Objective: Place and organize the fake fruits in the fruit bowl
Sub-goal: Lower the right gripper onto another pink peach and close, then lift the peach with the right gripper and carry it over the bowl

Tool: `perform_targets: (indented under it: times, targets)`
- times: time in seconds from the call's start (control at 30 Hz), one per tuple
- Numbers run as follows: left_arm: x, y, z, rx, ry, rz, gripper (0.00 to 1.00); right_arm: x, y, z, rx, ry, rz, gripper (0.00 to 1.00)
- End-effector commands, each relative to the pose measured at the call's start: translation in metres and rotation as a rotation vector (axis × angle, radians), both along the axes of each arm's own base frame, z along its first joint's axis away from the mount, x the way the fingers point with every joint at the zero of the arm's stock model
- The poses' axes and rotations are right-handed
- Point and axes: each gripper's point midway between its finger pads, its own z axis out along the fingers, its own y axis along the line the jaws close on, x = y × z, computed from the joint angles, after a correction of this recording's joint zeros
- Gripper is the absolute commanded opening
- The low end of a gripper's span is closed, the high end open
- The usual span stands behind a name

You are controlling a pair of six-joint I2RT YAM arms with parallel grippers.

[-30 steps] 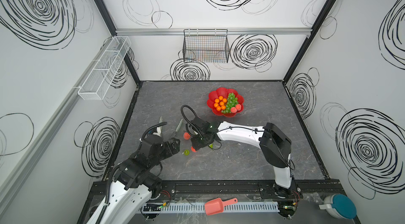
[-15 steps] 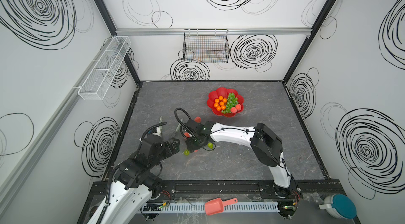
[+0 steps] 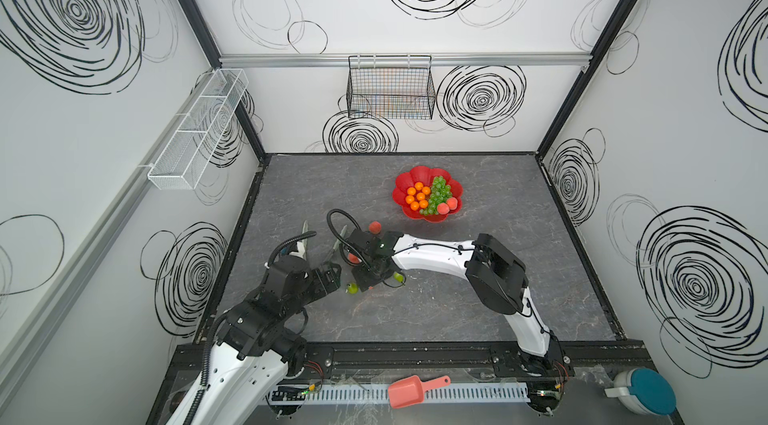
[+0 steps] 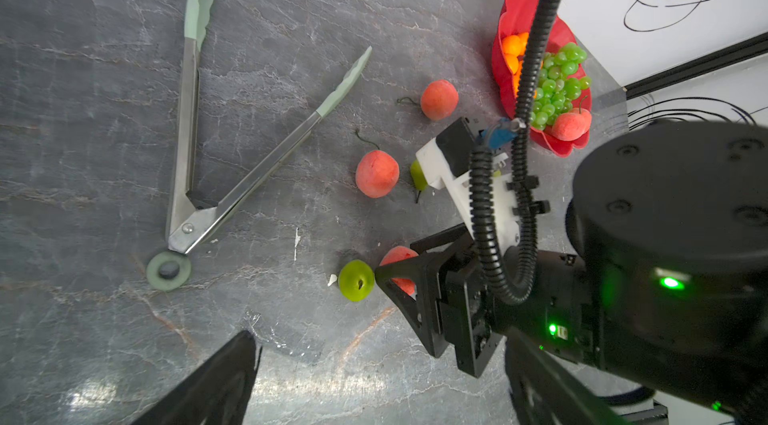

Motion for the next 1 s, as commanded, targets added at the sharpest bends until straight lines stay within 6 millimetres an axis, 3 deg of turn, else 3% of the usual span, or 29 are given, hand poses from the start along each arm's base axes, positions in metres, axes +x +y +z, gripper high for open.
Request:
perform_targets:
  times: [0.0,0.63,0.97]
  targets:
    - [0.004,-0.001,0.002,-0.009,-0.022,0.001,0.96,-0.004,-0.003,-0.005,-0.047,-0.005,0.009,0.57]
    - [0.005,-0.001,0.000,-0.010,-0.023,0.001,0.96,-0.007,-0.007,-0.014,-0.076,-0.001,0.013,0.50]
    - [0.012,-0.006,0.008,-0.017,-0.058,-0.019,0.96,0.000,-0.008,0.003,-0.025,0.003,0.000,0.45]
